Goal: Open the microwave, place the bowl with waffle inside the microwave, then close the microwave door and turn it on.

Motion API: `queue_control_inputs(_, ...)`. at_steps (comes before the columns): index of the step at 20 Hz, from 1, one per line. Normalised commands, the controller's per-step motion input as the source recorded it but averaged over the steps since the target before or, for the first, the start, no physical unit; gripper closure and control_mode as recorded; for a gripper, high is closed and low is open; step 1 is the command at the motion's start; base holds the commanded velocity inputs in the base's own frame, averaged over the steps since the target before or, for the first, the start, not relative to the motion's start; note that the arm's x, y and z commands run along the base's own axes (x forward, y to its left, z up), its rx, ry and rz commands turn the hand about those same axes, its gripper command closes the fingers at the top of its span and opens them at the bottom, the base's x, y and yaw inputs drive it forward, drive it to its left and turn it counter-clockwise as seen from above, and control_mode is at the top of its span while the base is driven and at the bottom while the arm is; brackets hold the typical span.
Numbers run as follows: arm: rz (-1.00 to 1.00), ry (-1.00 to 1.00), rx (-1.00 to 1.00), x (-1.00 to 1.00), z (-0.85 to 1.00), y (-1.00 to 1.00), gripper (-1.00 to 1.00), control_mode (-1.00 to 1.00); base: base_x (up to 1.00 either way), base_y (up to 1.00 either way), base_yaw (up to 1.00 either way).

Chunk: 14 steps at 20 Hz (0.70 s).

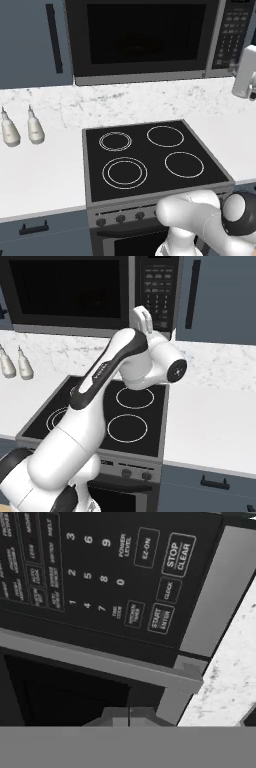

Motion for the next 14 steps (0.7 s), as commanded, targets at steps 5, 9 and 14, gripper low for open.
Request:
queue_control_inputs(5, 0.0, 0.04, 0.01, 0.38, -0.05, -0.37, 1.0, -1.0, 0.0, 0.0, 0.0)
queue_control_inputs(9, 0.0, 0.04, 0.0, 0.52, 0.0, -0.21, 1.0, -1.0, 0.0, 0.0, 0.0)
queue_control_inputs(14, 0.0, 0.01, 0.0, 0.54, -0.01, -0.1, 1.0, -1.0, 0.0, 0.0, 0.0)
